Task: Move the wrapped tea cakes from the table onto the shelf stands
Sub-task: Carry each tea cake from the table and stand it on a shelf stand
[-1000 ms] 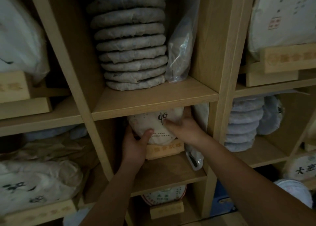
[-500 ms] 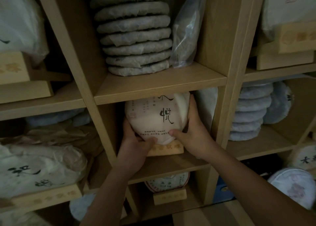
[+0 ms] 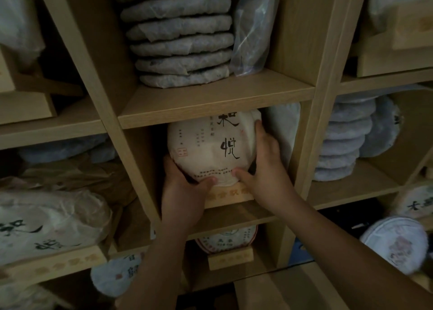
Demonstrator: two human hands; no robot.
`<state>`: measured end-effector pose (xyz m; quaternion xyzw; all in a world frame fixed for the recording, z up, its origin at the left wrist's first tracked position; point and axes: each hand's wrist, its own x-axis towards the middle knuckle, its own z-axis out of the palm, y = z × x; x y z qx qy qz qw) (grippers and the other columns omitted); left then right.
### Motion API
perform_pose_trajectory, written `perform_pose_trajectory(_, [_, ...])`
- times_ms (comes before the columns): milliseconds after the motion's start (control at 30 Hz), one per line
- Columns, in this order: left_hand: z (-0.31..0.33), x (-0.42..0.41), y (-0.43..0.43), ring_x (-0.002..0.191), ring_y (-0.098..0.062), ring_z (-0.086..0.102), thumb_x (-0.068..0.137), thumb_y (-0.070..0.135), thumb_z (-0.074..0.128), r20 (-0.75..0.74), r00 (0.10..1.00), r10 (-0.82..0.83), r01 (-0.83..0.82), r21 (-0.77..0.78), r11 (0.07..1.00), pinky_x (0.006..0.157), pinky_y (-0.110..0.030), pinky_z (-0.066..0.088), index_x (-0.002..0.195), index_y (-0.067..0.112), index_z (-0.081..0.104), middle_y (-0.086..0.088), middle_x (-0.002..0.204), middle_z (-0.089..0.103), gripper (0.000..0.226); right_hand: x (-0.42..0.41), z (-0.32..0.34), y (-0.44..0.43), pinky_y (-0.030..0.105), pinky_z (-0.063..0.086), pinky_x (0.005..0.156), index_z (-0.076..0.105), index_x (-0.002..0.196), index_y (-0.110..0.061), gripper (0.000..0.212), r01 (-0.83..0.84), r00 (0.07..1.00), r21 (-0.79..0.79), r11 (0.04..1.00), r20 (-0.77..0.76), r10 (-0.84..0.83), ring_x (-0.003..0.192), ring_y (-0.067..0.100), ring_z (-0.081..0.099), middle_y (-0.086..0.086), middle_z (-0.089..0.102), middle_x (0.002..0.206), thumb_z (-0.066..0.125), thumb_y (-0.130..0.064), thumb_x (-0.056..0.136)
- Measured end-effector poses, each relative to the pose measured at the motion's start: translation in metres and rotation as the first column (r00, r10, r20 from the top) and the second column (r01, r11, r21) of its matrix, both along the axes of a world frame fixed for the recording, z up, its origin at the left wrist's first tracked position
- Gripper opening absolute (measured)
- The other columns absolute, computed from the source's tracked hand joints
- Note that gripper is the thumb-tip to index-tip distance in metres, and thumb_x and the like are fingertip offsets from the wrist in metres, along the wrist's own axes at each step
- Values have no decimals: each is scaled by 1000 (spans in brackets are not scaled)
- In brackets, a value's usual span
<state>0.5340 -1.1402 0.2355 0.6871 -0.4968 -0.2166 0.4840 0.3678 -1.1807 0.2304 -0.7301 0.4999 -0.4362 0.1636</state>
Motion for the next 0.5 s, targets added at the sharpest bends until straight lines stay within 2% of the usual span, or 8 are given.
perform_pose_trajectory(133, [7, 5, -2, 141, -26, 43, 75, 19, 87, -139, 989, -45, 60, 104, 993, 113, -49, 41, 159, 27, 18, 0, 156, 43, 109, 0, -3, 5, 25, 23, 110, -7, 159, -29, 114, -7, 1000, 17, 1000, 7, 7, 142, 15, 28, 8, 16, 162, 79, -23, 83])
perform_pose_trajectory(233, [9, 9, 1, 139, -26, 46, 77, 15, 86, -174, 982, -74, 100, 146, 984, 113, -49, 42, 159, 29, 17, -1, 153, 46, 108, -2, -3, 6, 24, 22, 109, -9, 158, -32, 110, -53, 998, 36, 998, 22, 52, 132, -2, 22, 4, 13, 163, 74, -26, 87])
perform_pose_trajectory(300, [8, 10, 6, 140, -25, 45, 78, 14, 85, -156, 983, -100, 121, 134, 984, 113, -43, 42, 159, 30, 15, -1, 154, 45, 108, -4, -3, 5, 25, 21, 111, -10, 158, -33, 108, -73, 997, 47, 996, 24, 72, 128, -7, 17, 2, 12, 163, 72, -30, 88])
perform_pose_trajectory(400, [9, 10, 15, 139, -18, 45, 82, 17, 82, -130, 985, -110, 116, 38, 993, 102, -31, 40, 160, 33, 8, 6, 156, 41, 109, -5, -4, 5, 30, 24, 115, -7, 159, -30, 107, -64, 998, 43, 997, 12, 64, 134, 0, 20, 3, 14, 163, 73, -29, 88])
perform_pose_trajectory(467, [12, 9, 19, 131, -14, 50, 84, 21, 80, -161, 979, -122, 120, -21, 993, 100, -31, 43, 160, 36, 4, 9, 152, 43, 109, -5, -8, 8, 34, 31, 116, -5, 159, -29, 100, -71, 997, 40, 997, 15, 70, 142, 10, 31, 3, 17, 161, 69, -29, 91])
perform_pose_trajectory(500, [12, 10, 19, 132, -14, 50, 85, 26, 79, -168, 978, -124, 117, -50, 992, 104, -34, 45, 160, 38, 5, 10, 153, 43, 106, -6, -10, 9, 39, 37, 116, -4, 159, -30, 96, -78, 997, 38, 996, 17, 78, 142, 17, 37, 3, 18, 161, 66, -31, 92])
